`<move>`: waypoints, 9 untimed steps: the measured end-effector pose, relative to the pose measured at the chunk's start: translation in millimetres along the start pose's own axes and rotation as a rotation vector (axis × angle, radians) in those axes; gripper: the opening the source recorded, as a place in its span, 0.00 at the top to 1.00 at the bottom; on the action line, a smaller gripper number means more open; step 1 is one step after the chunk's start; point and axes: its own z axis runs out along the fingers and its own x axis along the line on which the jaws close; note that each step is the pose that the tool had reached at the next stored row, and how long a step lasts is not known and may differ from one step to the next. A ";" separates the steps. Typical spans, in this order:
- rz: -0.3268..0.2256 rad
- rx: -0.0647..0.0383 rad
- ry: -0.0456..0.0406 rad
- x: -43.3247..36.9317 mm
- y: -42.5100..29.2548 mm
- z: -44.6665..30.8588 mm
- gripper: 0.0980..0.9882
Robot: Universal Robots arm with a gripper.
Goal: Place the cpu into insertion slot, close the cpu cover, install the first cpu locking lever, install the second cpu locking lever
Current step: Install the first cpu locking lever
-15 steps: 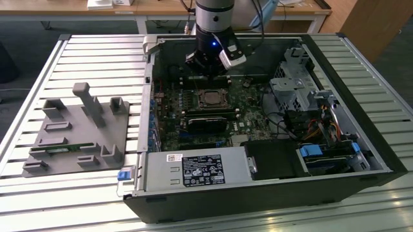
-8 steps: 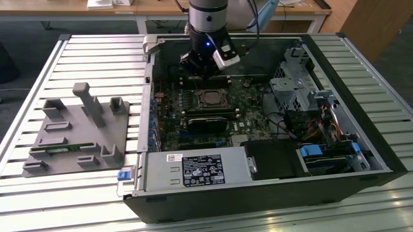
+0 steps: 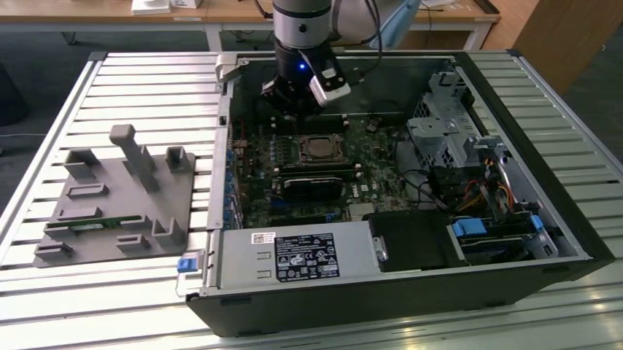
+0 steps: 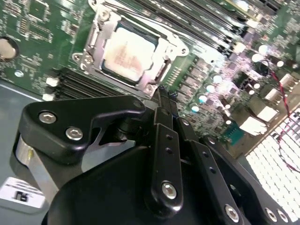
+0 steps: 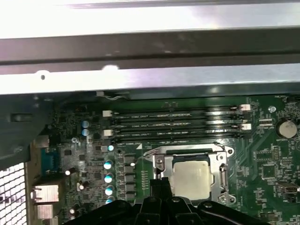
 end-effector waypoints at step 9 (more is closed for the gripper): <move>0.000 0.000 0.0000 13.4 -0.9 -0.3 0.97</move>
